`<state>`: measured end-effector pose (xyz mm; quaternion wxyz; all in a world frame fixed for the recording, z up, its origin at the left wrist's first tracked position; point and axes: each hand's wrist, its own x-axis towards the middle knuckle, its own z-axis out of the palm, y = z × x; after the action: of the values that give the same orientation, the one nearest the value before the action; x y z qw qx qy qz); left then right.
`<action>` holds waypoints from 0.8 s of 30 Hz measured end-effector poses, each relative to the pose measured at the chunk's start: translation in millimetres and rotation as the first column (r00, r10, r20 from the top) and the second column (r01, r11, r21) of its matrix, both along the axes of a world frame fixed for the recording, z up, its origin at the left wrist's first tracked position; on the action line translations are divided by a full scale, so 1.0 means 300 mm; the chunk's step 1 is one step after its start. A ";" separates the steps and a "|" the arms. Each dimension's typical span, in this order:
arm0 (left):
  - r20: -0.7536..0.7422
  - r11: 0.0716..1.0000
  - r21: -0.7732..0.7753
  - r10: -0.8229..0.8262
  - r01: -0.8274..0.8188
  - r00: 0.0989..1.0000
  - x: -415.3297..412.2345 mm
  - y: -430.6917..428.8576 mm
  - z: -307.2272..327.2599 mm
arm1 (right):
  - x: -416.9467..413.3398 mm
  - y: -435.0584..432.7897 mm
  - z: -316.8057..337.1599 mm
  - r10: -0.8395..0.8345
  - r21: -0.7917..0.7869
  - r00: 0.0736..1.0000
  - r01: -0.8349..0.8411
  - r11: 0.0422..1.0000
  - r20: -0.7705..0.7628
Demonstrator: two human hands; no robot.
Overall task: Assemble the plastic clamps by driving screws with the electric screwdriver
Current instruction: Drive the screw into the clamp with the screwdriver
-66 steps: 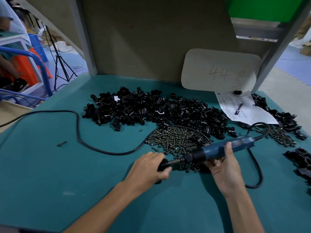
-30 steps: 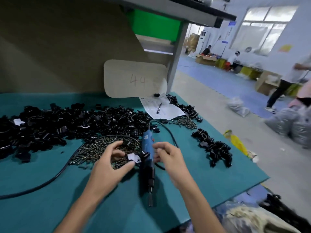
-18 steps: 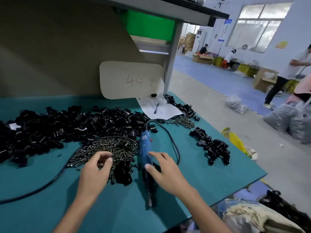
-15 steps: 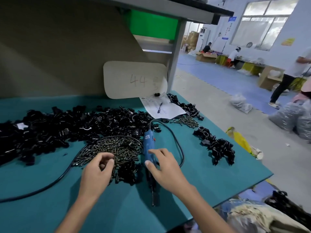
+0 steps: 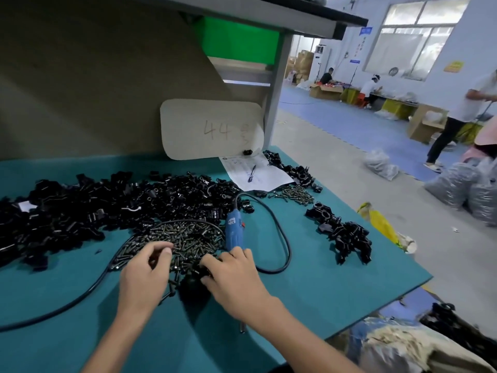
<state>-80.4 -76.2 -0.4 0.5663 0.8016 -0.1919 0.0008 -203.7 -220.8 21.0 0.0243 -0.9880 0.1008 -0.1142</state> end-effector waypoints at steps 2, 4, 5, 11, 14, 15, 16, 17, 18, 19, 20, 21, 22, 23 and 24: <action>-0.002 1.000 0.001 0.002 -0.002 1.000 0.007 0.004 -0.006 | -0.027 -0.062 0.041 -0.050 0.162 0.994 0.034 0.986 0.095; -0.006 1.000 0.011 0.026 -0.025 1.000 0.020 0.019 -0.016 | -0.073 -0.183 0.085 -0.158 0.247 0.975 0.115 0.962 0.159; -0.011 0.999 0.014 0.048 -0.048 0.999 0.026 0.025 -0.019 | -0.100 -0.262 0.105 -0.233 0.265 0.959 0.185 0.946 0.163; -0.057 0.997 0.011 0.077 -0.077 0.995 0.017 -0.003 -0.022 | -0.275 -0.754 0.158 -0.630 0.202 0.775 0.609 0.767 0.052; -0.049 0.999 -0.001 0.047 -0.047 0.998 0.010 -0.026 -0.019 | -0.320 -0.903 0.147 -0.709 0.176 0.704 0.702 0.690 -0.031; -0.047 0.999 -0.005 0.039 -0.039 0.998 0.010 -0.030 -0.020 | -0.324 -0.934 0.141 -0.718 0.171 0.693 0.716 0.677 -0.058; -0.043 0.999 -0.006 0.033 -0.033 0.999 0.011 -0.033 -0.021 | -0.323 -0.958 0.133 -0.719 0.173 0.690 0.720 0.672 -0.082; -0.039 1.000 -0.005 0.030 -0.030 0.999 0.012 -0.034 -0.023 | -0.317 -0.976 0.124 -0.715 0.185 0.692 0.719 0.670 -0.103; -0.035 1.000 -0.001 0.030 -0.030 0.999 0.013 -0.033 -0.024 | -0.308 -0.990 0.115 -0.712 0.204 0.691 0.720 0.664 -0.123; -0.034 0.999 0.005 0.033 -0.032 0.999 0.014 -0.031 -0.024 | -0.299 -1.000 0.106 -0.714 0.227 0.687 0.723 0.652 -0.138; -0.035 0.999 0.010 0.038 -0.038 0.999 0.016 -0.027 -0.025 | -0.290 -1.012 0.097 -0.720 0.252 0.679 0.729 0.637 -0.143; -0.037 0.999 0.014 0.046 -0.046 0.998 0.020 -0.021 -0.025 | -0.281 -1.022 0.087 -0.730 0.277 0.668 0.735 0.619 -0.141; -0.041 0.998 0.017 0.061 -0.060 0.997 0.027 -0.013 -0.026 | -0.274 -1.030 0.080 -0.740 0.304 0.660 0.737 0.604 -0.130; -0.046 0.997 0.020 0.080 -0.079 0.996 0.035 -0.004 -0.028 | -0.267 -1.037 0.073 -0.746 0.331 0.657 0.733 0.595 -0.114; -0.048 0.995 0.018 0.099 -0.098 0.994 0.047 0.007 -0.028 | -0.261 -1.045 0.066 -0.746 0.347 0.657 0.727 0.592 -0.104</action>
<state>-66.4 -74.1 -8.8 0.5639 0.8142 -0.1383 0.0076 -282.1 -534.4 40.7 0.1573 -0.8321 0.5183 -0.1193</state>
